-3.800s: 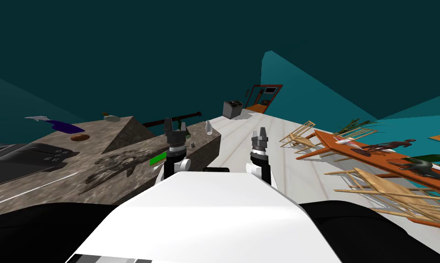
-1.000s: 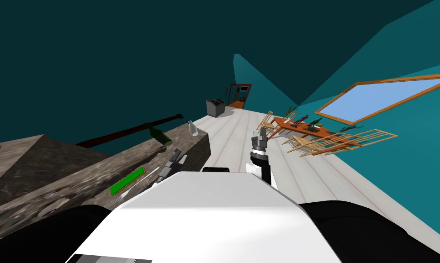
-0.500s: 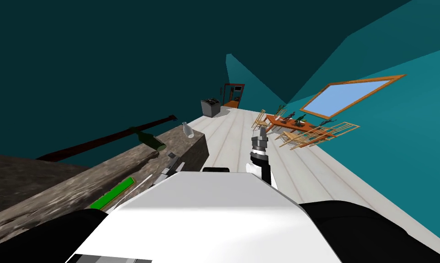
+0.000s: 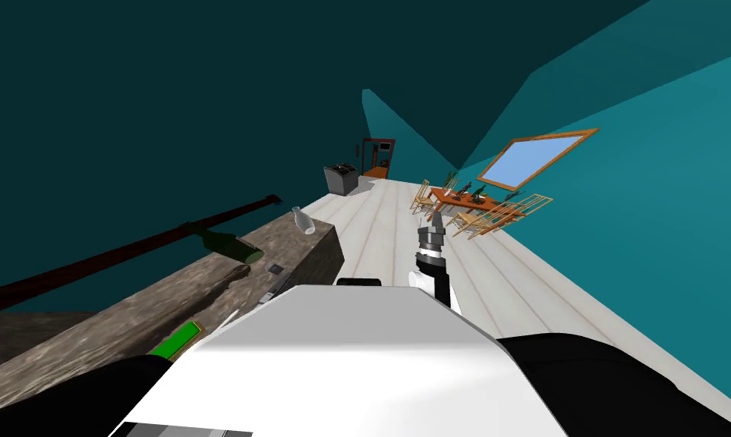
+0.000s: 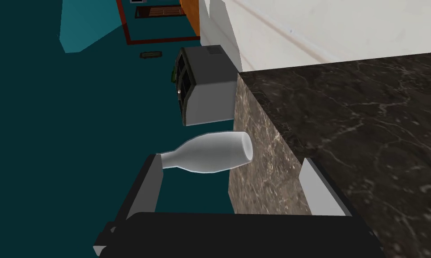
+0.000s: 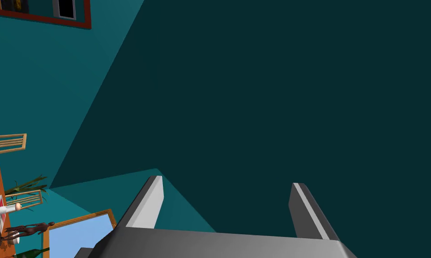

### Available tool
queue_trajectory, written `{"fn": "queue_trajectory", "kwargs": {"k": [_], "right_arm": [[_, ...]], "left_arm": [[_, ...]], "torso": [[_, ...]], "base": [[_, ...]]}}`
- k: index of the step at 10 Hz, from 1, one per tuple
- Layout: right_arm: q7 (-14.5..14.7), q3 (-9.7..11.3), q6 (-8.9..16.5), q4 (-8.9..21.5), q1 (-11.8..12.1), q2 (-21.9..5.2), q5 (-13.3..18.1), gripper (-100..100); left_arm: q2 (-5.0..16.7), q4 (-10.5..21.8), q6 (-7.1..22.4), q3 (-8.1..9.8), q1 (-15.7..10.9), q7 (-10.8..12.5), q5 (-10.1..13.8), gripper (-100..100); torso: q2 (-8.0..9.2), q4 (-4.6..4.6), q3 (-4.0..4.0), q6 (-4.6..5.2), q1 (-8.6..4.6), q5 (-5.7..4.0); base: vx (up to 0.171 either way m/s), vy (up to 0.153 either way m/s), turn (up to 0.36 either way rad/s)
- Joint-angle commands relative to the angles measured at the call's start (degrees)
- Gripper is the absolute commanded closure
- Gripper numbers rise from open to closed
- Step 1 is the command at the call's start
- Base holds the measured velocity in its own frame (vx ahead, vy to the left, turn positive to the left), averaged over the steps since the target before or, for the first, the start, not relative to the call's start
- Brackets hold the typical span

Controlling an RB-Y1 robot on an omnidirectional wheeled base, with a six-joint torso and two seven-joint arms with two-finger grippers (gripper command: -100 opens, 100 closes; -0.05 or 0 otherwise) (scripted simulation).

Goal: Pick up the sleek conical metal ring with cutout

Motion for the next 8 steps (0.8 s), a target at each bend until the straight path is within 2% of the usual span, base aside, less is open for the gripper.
{"fn": "queue_trajectory", "kwargs": {"k": [1, 3, 4, 8], "right_arm": [[0.0, 0.0, 0.0, 0.0, 0.0, 0.0, 0.0, 0], [0.0, 0.01, 0.0, 0.0, -0.01, 0.0, 0.0, 0], [0.0, 0.0, 0.0, 0.0, -0.01, -0.01, 0.0, 0], [0.0, 0.0, 0.0, 0.0, 0.0, -0.01, 0.0, 0]], "left_arm": [[0.65, -0.17, 0.5, 0.86, 2.86, 1.1, -0.42, -100], [1.86, 0.83, 1.85, 3.03, 6.95, 3.34, -0.72, -100], [1.86, 0.83, 1.85, 3.03, 7.11, 3.34, -0.72, -100], [3.59, 3.01, 4.7, 7.57, 13.3, 7.39, -1.23, -100]], "torso": [[0.0, 0.0, 0.0, 0.0, 0.0, 0.0], [-0.03, -0.01, -0.02, 0.05, 0.06, 0.01], [-0.08, -0.02, -0.05, 0.05, 0.18, 0.04], [-0.09, -0.02, -0.05, 0.03, 0.2, 0.04]], "base": [[0.032, 0.043, -0.183], [0.05, 0.076, -0.342], [0.035, 0.076, -0.092], [0.044, 0.08, -0.274]]}}
